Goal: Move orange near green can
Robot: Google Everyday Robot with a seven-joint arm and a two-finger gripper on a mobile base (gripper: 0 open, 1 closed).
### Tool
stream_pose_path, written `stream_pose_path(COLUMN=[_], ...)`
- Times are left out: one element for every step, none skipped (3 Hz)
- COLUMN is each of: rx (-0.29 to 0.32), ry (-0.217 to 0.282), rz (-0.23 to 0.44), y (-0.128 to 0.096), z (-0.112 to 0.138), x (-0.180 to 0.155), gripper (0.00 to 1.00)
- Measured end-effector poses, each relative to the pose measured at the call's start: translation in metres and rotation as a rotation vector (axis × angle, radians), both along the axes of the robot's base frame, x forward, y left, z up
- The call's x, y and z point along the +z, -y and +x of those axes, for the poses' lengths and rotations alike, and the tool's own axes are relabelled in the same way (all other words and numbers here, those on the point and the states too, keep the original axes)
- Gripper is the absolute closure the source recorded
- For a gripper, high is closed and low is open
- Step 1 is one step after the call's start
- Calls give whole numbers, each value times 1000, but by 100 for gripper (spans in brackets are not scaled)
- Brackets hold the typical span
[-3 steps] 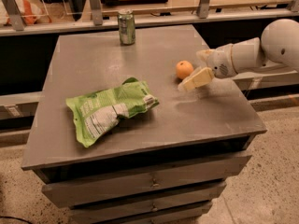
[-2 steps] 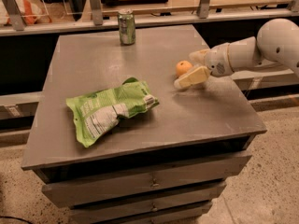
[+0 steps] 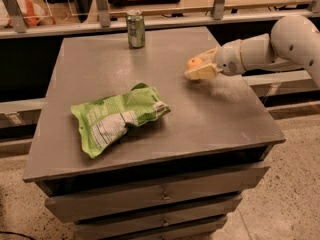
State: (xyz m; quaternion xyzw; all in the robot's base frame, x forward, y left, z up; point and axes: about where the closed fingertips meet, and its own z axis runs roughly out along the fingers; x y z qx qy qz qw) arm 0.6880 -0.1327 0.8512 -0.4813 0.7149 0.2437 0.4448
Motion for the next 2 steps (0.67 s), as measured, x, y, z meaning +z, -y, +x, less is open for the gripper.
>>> stream_pose_path(rx=[21,3], ry=[95,172], rz=[27,16], y=[-13,-27], z=[27,64], x=[26,41], gripper=[87,100])
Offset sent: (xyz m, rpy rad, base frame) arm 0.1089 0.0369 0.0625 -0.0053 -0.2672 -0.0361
